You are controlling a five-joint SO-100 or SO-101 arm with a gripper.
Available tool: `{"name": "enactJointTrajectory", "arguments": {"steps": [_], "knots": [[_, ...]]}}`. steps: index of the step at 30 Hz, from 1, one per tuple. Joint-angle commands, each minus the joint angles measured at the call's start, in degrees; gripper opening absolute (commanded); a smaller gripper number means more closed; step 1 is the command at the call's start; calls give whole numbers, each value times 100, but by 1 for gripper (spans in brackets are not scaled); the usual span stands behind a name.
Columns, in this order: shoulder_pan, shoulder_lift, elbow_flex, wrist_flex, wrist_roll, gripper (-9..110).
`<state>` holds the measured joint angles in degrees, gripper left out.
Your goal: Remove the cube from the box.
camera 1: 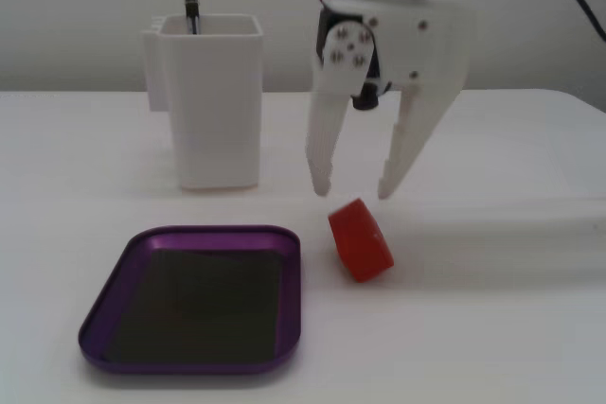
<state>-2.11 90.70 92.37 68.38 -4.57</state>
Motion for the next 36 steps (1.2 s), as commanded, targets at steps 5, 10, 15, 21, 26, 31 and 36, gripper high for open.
{"name": "enactJointTrajectory", "arguments": {"steps": [5,10,15,21,26,31,36], "knots": [[0,2268,-26,624,-492,22],[35,3217,-26,1169,-492,22],[18,4430,598,1521,-475,21],[62,6486,2865,536,-492,21],[62,8402,4983,-466,-431,21],[62,10230,6812,-677,-431,21],[53,10696,7655,-598,-413,21]]}}
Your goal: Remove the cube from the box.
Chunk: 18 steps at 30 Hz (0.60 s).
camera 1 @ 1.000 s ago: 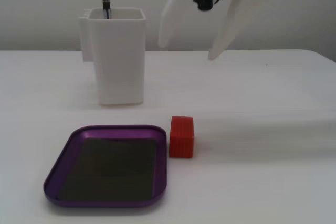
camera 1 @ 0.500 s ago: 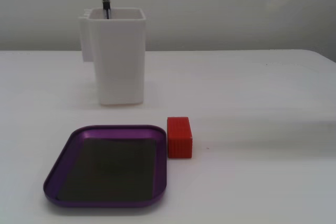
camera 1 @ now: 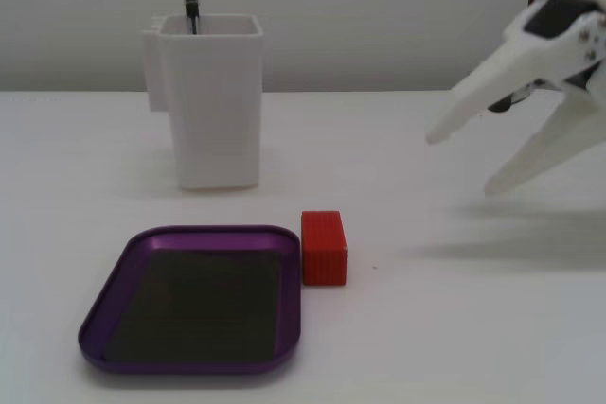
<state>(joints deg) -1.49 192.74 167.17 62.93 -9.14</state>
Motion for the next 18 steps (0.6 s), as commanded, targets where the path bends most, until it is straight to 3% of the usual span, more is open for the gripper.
{"name": "enactJointTrajectory", "arguments": {"steps": [1,5,11,16,18], "knots": [[-18,360,185,-53,114,21],[-9,255,290,-44,747,21],[-9,255,826,141,844,20],[-26,255,914,149,844,-1],[-26,255,914,149,870,1]]}}
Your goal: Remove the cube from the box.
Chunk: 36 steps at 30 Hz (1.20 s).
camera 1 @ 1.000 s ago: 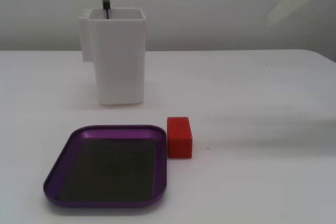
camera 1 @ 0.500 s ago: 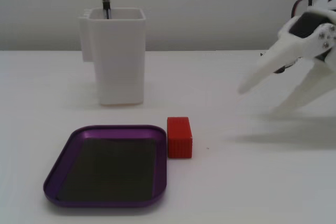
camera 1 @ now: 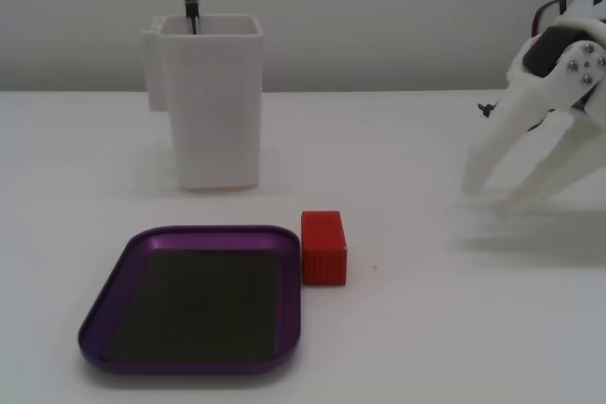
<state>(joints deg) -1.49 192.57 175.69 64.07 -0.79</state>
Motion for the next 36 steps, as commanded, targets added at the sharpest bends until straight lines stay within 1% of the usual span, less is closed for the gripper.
{"name": "enactJointTrajectory", "arguments": {"steps": [1,5,36], "knots": [[-26,272,70,35,79,3],[-26,272,88,-44,44,5],[-35,272,88,-44,35,4]]}}
